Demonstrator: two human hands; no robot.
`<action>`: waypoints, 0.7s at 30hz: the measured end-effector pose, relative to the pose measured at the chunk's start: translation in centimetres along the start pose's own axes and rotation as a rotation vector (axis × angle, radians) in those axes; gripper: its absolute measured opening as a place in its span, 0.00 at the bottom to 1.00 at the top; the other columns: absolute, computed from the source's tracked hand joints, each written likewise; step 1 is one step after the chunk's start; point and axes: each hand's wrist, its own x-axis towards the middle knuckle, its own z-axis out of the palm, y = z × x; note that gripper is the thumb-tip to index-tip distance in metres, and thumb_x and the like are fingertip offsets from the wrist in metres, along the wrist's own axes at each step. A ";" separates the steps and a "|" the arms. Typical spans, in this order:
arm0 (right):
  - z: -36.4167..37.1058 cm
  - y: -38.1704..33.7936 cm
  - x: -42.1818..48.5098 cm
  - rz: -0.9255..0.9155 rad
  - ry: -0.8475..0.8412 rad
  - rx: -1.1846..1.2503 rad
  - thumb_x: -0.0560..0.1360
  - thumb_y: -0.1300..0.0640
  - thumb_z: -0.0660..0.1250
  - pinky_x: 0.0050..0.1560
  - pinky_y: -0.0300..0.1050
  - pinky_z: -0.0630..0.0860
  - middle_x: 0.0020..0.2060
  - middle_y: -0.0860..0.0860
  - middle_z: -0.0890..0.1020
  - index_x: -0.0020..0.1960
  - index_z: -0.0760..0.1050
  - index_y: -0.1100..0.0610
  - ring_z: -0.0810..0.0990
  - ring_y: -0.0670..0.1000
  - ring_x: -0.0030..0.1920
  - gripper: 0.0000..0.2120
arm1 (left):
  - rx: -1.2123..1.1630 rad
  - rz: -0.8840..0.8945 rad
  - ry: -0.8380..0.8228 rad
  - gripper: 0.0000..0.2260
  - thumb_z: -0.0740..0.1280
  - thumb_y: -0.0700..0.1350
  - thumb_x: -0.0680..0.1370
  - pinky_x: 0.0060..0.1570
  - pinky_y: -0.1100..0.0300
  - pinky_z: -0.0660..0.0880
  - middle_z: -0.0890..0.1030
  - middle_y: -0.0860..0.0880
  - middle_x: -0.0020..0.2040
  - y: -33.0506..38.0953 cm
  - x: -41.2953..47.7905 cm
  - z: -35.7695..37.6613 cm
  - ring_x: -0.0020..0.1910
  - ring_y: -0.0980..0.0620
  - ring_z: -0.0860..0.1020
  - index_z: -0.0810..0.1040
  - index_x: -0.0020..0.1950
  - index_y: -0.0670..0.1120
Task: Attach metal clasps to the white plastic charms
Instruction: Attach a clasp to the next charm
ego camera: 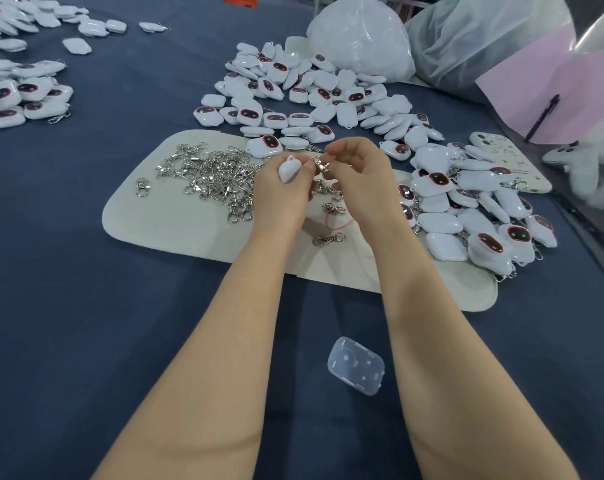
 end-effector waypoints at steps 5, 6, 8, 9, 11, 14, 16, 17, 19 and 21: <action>-0.1 0.2 0.0 0.052 -0.060 -0.093 0.76 0.56 0.65 0.45 0.44 0.75 0.37 0.47 0.81 0.43 0.79 0.54 0.77 0.46 0.40 0.06 | 0.041 0.022 0.026 0.07 0.65 0.40 0.76 0.38 0.54 0.71 0.76 0.49 0.33 -0.2 0.2 -0.1 0.33 0.49 0.72 0.76 0.40 0.50; 0.0 0.2 -0.1 0.046 -0.064 -0.094 0.76 0.54 0.65 0.45 0.45 0.75 0.36 0.48 0.81 0.43 0.79 0.54 0.77 0.46 0.39 0.07 | 0.049 0.029 0.025 0.07 0.65 0.40 0.76 0.39 0.53 0.71 0.76 0.49 0.33 -0.3 0.2 -0.1 0.34 0.49 0.72 0.77 0.40 0.50; 0.0 0.0 -0.1 0.026 -0.060 -0.094 0.76 0.52 0.66 0.44 0.42 0.74 0.35 0.46 0.80 0.41 0.79 0.53 0.77 0.44 0.38 0.08 | 0.056 0.042 0.016 0.07 0.65 0.40 0.76 0.39 0.53 0.71 0.77 0.48 0.35 -0.3 0.1 -0.1 0.35 0.48 0.73 0.77 0.40 0.50; 0.0 0.0 -0.1 0.016 -0.059 -0.094 0.76 0.52 0.66 0.42 0.39 0.73 0.34 0.45 0.80 0.39 0.78 0.52 0.77 0.43 0.37 0.08 | 0.056 0.048 0.010 0.06 0.66 0.40 0.76 0.39 0.53 0.71 0.77 0.48 0.35 -0.3 0.1 -0.1 0.35 0.48 0.73 0.77 0.41 0.49; 0.0 -0.1 -0.1 0.007 -0.060 -0.094 0.76 0.54 0.67 0.40 0.35 0.72 0.33 0.43 0.79 0.39 0.77 0.50 0.76 0.39 0.34 0.07 | 0.060 0.053 -0.003 0.05 0.66 0.39 0.75 0.38 0.54 0.70 0.76 0.47 0.34 -0.3 0.1 -0.1 0.34 0.48 0.72 0.78 0.42 0.47; -0.2 -0.3 -0.1 0.024 -0.054 -0.038 0.76 0.57 0.66 0.39 0.36 0.73 0.34 0.46 0.80 0.41 0.76 0.51 0.76 0.41 0.34 0.06 | 0.051 0.041 -0.011 0.06 0.65 0.36 0.74 0.36 0.57 0.68 0.75 0.48 0.32 -0.2 0.0 0.0 0.31 0.48 0.71 0.78 0.42 0.46; -0.4 -0.4 0.0 0.032 -0.033 0.023 0.76 0.58 0.66 0.42 0.40 0.74 0.34 0.48 0.80 0.41 0.76 0.52 0.77 0.45 0.36 0.06 | 0.041 0.029 -0.008 0.09 0.64 0.35 0.74 0.34 0.59 0.68 0.75 0.49 0.30 -0.1 0.0 0.0 0.30 0.51 0.71 0.77 0.39 0.49; -0.5 -0.5 0.0 0.029 -0.011 0.030 0.76 0.58 0.67 0.44 0.42 0.75 0.35 0.48 0.79 0.41 0.76 0.52 0.77 0.46 0.38 0.06 | 0.036 0.025 -0.006 0.10 0.64 0.35 0.74 0.34 0.59 0.68 0.75 0.50 0.31 -0.1 0.0 0.0 0.30 0.51 0.71 0.78 0.39 0.49; -0.7 -0.5 0.2 0.003 0.038 -0.011 0.76 0.57 0.67 0.46 0.42 0.75 0.36 0.46 0.79 0.41 0.76 0.51 0.77 0.44 0.39 0.05 | 0.036 0.020 -0.002 0.08 0.65 0.37 0.74 0.36 0.58 0.69 0.76 0.50 0.32 0.0 0.0 0.0 0.33 0.50 0.72 0.78 0.40 0.50; -0.8 -0.5 0.4 -0.044 0.057 -0.098 0.76 0.56 0.67 0.45 0.38 0.73 0.36 0.43 0.79 0.42 0.77 0.52 0.75 0.41 0.37 0.04 | 0.033 0.020 0.006 0.07 0.66 0.39 0.75 0.40 0.56 0.71 0.77 0.49 0.35 0.0 -0.1 0.0 0.36 0.50 0.73 0.78 0.42 0.50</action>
